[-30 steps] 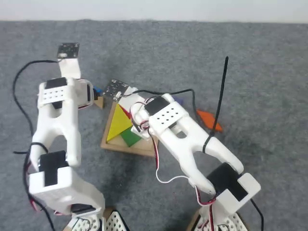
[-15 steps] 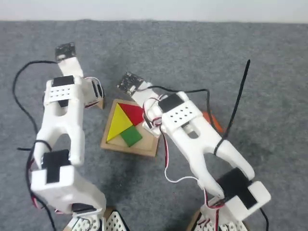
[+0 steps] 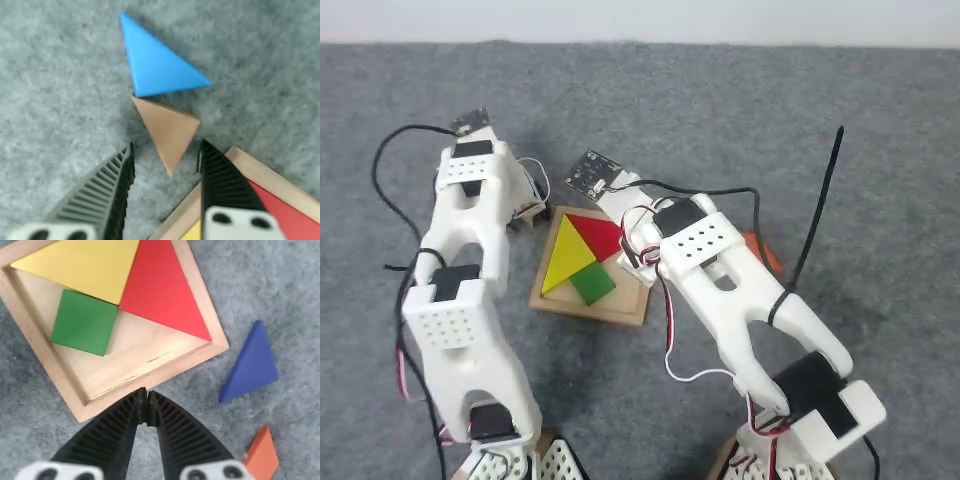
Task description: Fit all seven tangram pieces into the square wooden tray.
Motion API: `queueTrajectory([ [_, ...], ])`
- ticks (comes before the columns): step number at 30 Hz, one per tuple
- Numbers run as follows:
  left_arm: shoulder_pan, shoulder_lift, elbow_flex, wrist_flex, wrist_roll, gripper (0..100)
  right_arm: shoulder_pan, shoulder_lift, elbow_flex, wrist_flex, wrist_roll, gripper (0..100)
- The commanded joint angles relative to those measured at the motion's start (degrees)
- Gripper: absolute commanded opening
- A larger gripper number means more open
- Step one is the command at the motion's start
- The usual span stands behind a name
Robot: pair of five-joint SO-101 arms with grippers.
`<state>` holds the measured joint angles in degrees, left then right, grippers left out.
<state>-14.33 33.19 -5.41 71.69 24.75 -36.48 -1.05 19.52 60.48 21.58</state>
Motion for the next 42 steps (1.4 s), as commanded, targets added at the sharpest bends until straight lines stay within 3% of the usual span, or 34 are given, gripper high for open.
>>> queueTrajectory([
  [1, -1.7, -3.2, -3.1, 0.1, 1.5, 20, 0.9, -4.0, -0.4, -0.9, 1.8, 0.7],
  [10, -3.3, -1.5, -4.0, -4.6, 7.6, 20, 1.0, -3.9, 0.9, -2.0, 1.8, 0.7],
  [20, -3.0, 1.8, -8.0, -2.7, 7.7, 20, 1.0, -3.9, 2.0, -3.8, 1.9, 0.7],
  [24, -3.1, 1.9, -8.0, 2.3, 7.7, 20, 1.0, -3.9, 2.1, -3.8, 1.9, 0.7],
  [35, -3.2, 3.3, -8.4, 3.2, 7.1, 20, 1.0, -3.9, 2.1, -3.8, 2.0, 0.7],
  [38, -3.3, 2.9, -9.8, 7.1, 1.0, 20, 1.0, -3.9, 2.1, -3.8, 2.0, 0.7],
  [42, -2.9, 2.9, -14.2, 11.8, -14.8, 20, 1.0, -3.9, 2.1, -3.8, 2.0, 0.7],
])
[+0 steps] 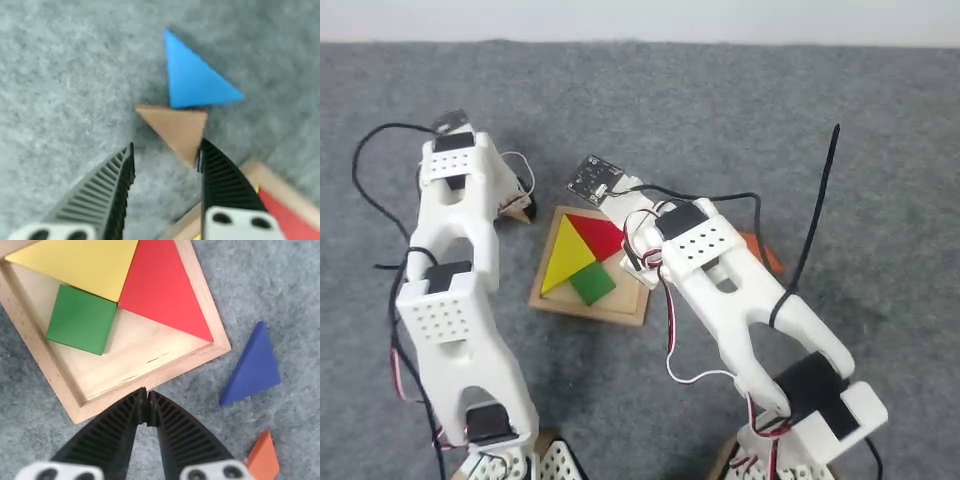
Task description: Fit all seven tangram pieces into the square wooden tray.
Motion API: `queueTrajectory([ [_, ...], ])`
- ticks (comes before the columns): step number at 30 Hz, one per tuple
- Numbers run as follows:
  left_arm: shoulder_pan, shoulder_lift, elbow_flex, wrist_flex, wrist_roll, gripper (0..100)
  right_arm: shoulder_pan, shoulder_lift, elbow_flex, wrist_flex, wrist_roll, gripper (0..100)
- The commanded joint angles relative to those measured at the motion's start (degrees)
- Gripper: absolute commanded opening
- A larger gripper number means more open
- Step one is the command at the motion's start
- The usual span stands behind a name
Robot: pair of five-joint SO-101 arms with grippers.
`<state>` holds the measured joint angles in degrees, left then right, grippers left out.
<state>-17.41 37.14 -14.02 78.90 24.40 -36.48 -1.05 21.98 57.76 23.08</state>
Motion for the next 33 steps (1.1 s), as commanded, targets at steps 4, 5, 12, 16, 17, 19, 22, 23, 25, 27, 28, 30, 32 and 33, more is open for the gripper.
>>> queueTrajectory([
  [4, 1.3, -1.1, -10.3, 6.8, -37.6, 20, 1.0, -3.9, -0.4, -1.1, 0.5, 0.7],
  [5, 1.6, -1.1, -11.7, 8.2, -45.1, 20, 1.0, -3.9, -0.4, -1.1, 0.5, 0.7],
  [12, 2.2, 1.6, -15.3, 10.9, -97.0, 20, 1.0, -4.0, -0.4, -1.1, 0.5, 0.7],
  [16, 2.9, 2.8, -15.3, 11.0, -106.7, 20, 2.4, -4.1, -0.5, -1.2, 0.5, 0.8],
  [17, 3.2, 3.1, -15.3, 10.6, -107.9, 20, 2.9, -4.2, -0.5, -1.2, 0.5, 0.8],
  [19, 3.3, 3.3, -15.3, 9.4, -108.7, 20, 3.2, -4.3, -0.6, -1.3, 0.5, 0.8],
  [22, 3.3, 4.8, -15.4, 8.0, -109.5, 20, 3.4, -4.3, -0.4, -2.1, 0.6, 0.8],
  [23, 3.3, 5.5, -15.4, 8.0, -110.5, 20, 3.4, -4.2, -0.4, -2.1, 0.6, 0.8],
  [25, 3.3, 7.0, -15.4, 7.8, -111.6, 20, 3.4, -4.2, -0.4, -2.1, 0.6, 0.8],
  [27, 3.3, 7.9, -15.7, 7.6, -111.9, 20, 3.6, -4.3, -0.4, -2.1, 0.6, 0.8],
  [28, 3.2, 8.3, -16.4, 7.3, -111.8, 20, 3.7, -4.4, -0.4, -2.1, 0.6, 0.8],
  [30, 1.9, 8.4, -18.8, 7.6, -111.7, 20, 4.4, -4.4, -0.4, -2.1, 0.6, 0.8],
  [32, 1.4, 8.4, -22.3, 10.2, -111.8, 20, 4.8, -4.4, -0.6, -2.1, 0.6, 0.8],
  [33, 1.3, 8.4, -24.4, 11.5, -111.9, 20, 5.0, -4.4, -0.6, -2.1, 0.5, 0.8],
])
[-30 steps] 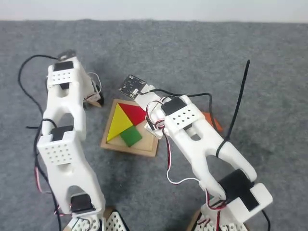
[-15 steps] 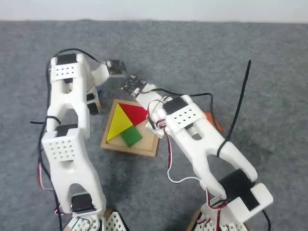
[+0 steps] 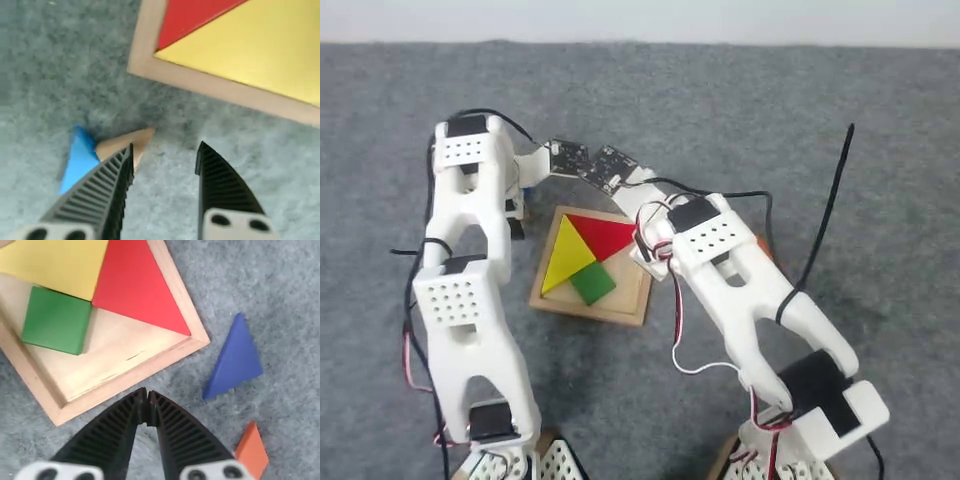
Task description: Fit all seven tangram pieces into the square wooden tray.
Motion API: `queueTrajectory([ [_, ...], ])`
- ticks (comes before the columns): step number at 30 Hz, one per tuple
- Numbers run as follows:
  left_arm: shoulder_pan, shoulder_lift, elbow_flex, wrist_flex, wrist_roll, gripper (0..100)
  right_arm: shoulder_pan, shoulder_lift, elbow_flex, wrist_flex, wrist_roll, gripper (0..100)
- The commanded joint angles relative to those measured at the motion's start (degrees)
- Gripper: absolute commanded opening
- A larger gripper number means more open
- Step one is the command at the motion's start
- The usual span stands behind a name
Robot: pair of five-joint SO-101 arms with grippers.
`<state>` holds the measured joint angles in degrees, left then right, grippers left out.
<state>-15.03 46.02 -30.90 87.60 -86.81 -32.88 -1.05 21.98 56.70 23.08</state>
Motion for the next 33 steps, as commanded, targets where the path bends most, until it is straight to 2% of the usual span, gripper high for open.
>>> queueTrajectory([
  [1, -1.1, -0.1, -9.8, 3.9, -1.1, 20, 1.5, -4.4, -0.6, -1.0, 0.4, 0.8],
  [5, -0.6, 0.1, -14.3, 6.2, -3.8, 20, 3.2, -4.5, -0.6, -1.9, -0.2, 0.8],
  [10, -0.5, 0.6, -13.7, 5.4, -5.5, 20, 7.6, -4.6, -0.8, -1.9, -5.4, 0.8],
  [16, -0.6, 6.0, -17.0, 4.0, -7.0, 20, 13.1, -5.1, -0.2, 0.1, -9.4, 0.8],
  [21, -0.5, 12.0, -23.5, 3.9, -9.1, 20, 19.4, -12.3, 4.8, -0.7, -11.7, 0.8],
  [26, -0.5, 18.5, -32.0, 6.3, -9.4, 20, 19.1, -20.4, 13.9, -6.6, -11.6, 0.8],
  [33, 1.2, 24.4, -39.9, 12.8, -9.1, 20, 17.8, -21.4, 14.9, -7.0, -11.4, 0.8],
])
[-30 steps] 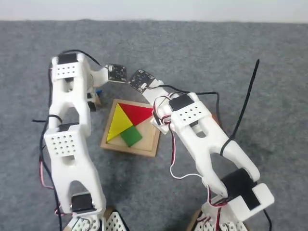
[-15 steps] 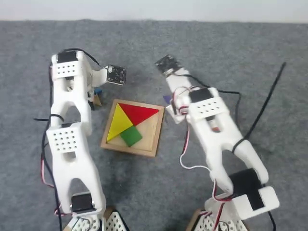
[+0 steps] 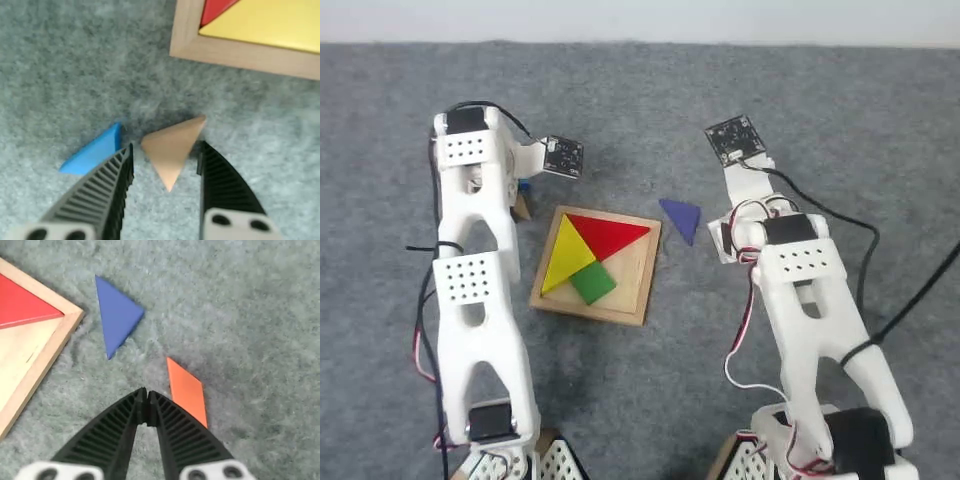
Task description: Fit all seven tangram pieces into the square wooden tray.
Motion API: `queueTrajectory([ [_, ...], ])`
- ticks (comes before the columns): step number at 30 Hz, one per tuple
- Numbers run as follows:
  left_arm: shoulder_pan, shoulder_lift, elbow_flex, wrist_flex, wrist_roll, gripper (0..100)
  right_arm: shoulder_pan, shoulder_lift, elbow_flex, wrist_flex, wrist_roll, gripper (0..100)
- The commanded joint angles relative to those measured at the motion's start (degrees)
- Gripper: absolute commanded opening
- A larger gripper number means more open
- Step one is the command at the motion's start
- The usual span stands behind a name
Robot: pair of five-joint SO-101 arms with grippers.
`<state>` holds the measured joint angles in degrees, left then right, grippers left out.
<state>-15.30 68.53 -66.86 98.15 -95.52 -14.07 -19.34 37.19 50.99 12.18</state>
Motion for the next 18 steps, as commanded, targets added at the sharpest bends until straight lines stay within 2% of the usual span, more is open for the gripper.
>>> queueTrajectory([
  [1, 1.5, 2.3, -4.0, 2.3, -0.4, 20, -1.0, -3.1, -0.4, -1.3, -0.4, 0.8],
  [18, 5.2, 4.7, 0.0, 2.3, -1.9, 20, -1.0, -3.1, -0.4, -1.3, -0.4, 0.8],
])
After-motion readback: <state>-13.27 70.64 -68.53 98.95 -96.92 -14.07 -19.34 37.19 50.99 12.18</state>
